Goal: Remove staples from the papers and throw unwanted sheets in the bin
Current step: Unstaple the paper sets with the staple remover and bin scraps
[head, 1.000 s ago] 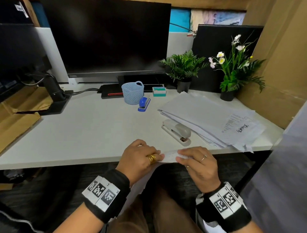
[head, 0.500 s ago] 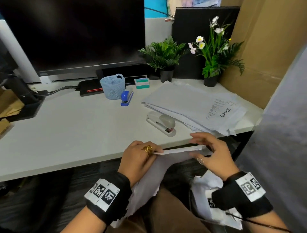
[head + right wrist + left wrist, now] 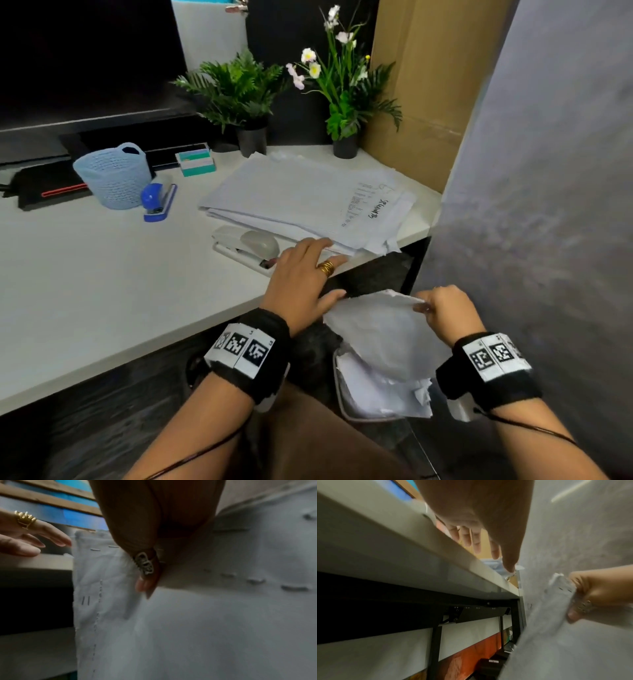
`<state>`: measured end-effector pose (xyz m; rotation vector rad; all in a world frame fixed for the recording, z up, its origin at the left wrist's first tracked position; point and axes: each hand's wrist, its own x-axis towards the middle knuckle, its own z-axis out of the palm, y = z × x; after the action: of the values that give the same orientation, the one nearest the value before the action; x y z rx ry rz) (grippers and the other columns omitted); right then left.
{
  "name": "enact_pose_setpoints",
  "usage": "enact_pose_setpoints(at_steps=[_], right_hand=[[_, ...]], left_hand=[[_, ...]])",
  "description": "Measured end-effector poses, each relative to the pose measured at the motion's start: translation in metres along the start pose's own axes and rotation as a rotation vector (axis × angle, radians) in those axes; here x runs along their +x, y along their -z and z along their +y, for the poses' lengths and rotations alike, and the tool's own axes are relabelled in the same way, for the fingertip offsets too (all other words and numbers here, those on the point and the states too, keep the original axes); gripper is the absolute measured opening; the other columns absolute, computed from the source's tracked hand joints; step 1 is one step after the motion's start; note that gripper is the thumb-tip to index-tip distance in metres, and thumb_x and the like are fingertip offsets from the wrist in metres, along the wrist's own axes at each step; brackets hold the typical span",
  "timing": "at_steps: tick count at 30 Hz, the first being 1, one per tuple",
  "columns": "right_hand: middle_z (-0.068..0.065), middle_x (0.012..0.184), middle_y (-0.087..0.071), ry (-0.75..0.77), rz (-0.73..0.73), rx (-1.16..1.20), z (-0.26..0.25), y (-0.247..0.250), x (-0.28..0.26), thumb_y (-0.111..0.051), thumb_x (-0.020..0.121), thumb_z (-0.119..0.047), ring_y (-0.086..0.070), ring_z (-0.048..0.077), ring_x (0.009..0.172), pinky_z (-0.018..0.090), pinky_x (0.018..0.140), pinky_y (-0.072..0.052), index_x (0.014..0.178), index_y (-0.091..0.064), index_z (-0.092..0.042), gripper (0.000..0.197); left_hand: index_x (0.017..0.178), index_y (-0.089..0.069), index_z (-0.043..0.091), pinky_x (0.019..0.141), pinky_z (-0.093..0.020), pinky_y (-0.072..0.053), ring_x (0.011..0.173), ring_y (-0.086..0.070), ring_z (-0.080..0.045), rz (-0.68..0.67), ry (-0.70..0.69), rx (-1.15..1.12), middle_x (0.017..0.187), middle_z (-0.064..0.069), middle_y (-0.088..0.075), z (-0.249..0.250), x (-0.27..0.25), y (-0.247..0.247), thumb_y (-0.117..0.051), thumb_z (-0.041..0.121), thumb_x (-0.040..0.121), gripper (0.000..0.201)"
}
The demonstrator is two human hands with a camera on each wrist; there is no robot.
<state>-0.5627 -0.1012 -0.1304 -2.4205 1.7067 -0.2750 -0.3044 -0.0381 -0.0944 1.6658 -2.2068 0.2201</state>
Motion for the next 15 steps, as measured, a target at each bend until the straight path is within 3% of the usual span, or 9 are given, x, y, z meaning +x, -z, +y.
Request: enact_pose_setpoints(at_steps=[3,5,11,13,15], right_hand=[[0.013,0.095,-0.070,-0.096,-0.117,-0.102,0.014,-0.024,0.005,-0.054,0.086,-0.005,-0.062,0.034,0.096,0.031,0.073,-0.045,0.096,-0.074,-0.022,0.028],[0.013,0.100,-0.069,-0.143,-0.183,-0.138,0.021,-0.044,0.012,-0.053,0.085,-0.007,-0.062,0.032,0.097,0.032,0.079,-0.047,0.099,-0.073,-0.023,0.028],[0.011,0.122,-0.061,-0.145,-0.305,-0.219,0.017,-0.107,0.020,-0.045,0.092,-0.011,-0.057,0.029,0.112,0.032,0.091,-0.043,0.118,-0.064,-0.021,0.034],[0.002,0.142,-0.045,-0.107,-0.347,-0.157,0.013,-0.134,0.015,-0.037,0.096,-0.017,-0.047,0.024,0.127,0.029,0.106,-0.032,0.132,-0.054,-0.021,0.040],[-0.010,0.148,-0.025,-0.070,-0.355,-0.101,0.016,-0.157,0.010,-0.031,0.097,-0.026,-0.026,0.016,0.141,0.025,0.117,-0.009,0.140,-0.042,-0.023,0.045]], left_hand=[[0.142,-0.037,0.027,0.107,-0.043,-0.025,0.136,-0.026,-0.030,-0.136,0.064,0.070,0.150,-0.009,-0.028,0.000,0.006,-0.014,-0.055,0.052,0.086,0.064],[0.146,-0.025,0.030,0.109,-0.040,-0.020,0.138,-0.020,-0.026,-0.158,0.073,0.090,0.154,-0.005,-0.017,-0.004,0.007,-0.019,-0.049,0.057,0.087,0.069],[0.146,-0.021,0.035,0.107,-0.039,-0.020,0.138,-0.017,-0.024,-0.193,0.089,0.053,0.155,-0.002,-0.012,-0.008,0.009,-0.019,-0.050,0.060,0.083,0.074],[0.147,-0.020,0.034,0.108,-0.042,-0.020,0.138,-0.017,-0.025,-0.201,0.088,0.073,0.155,-0.003,-0.012,-0.007,0.010,-0.021,-0.053,0.060,0.081,0.078],[0.147,-0.019,0.034,0.108,-0.043,-0.019,0.139,-0.016,-0.025,-0.204,0.091,0.079,0.155,-0.004,-0.012,-0.007,0.011,-0.022,-0.054,0.061,0.079,0.081]])
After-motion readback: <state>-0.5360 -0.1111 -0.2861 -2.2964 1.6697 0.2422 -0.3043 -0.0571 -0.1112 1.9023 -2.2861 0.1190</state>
